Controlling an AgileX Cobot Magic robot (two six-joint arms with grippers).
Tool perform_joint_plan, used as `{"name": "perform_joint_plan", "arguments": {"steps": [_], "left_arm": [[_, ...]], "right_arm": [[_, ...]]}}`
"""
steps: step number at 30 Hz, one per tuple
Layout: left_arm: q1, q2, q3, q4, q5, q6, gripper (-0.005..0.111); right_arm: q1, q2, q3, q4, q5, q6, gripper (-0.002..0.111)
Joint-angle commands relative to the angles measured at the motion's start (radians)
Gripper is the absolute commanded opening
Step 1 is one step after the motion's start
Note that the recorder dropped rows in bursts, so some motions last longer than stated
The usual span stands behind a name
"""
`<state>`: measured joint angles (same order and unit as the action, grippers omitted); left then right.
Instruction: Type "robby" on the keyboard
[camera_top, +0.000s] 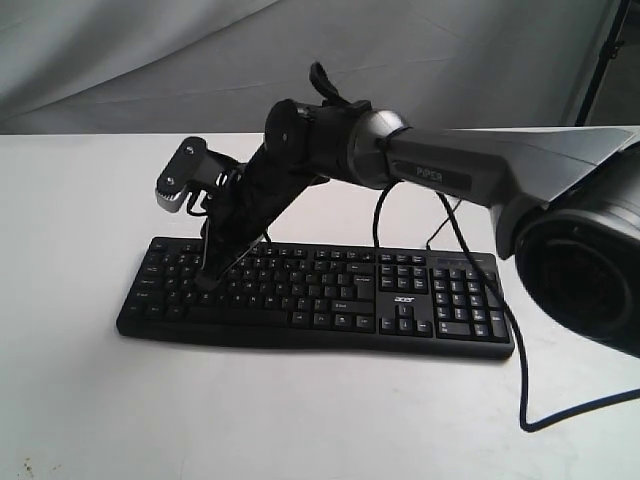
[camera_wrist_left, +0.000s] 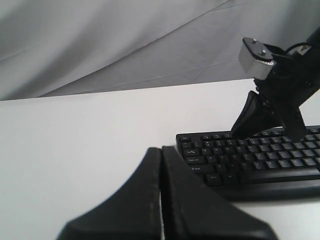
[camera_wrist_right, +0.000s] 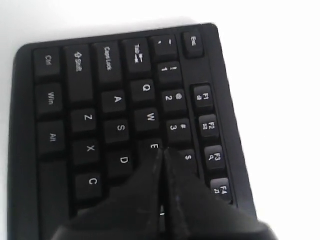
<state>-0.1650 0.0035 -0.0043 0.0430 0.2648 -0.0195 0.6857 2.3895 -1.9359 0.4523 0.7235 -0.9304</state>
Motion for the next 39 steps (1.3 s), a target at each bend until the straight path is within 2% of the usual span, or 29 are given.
{"name": "perform_joint_plan", "arguments": {"steps": [1,11,23,39], "left_arm": [[-0.006,-0.003,0.004,0.005,-0.005,-0.003,0.000],[-0.006,-0.003,0.004,0.005,-0.005,-0.003,0.000],[-0.006,-0.003,0.004,0.005,-0.005,-0.003,0.000],[-0.006,-0.003,0.004,0.005,-0.005,-0.003,0.000]], "right_arm": [[-0.015,-0.045,-0.008,-0.013,0.040,-0.001,0.000],[-0.047,-0.072,0.058,-0.052,0.072,0.039,0.000],[-0.107,-0.224,0.356,-0.045,-0.067,0.042,0.000],[-0.107,-0.196,0.372,-0.024,-0.087,0.042,0.000]]}}
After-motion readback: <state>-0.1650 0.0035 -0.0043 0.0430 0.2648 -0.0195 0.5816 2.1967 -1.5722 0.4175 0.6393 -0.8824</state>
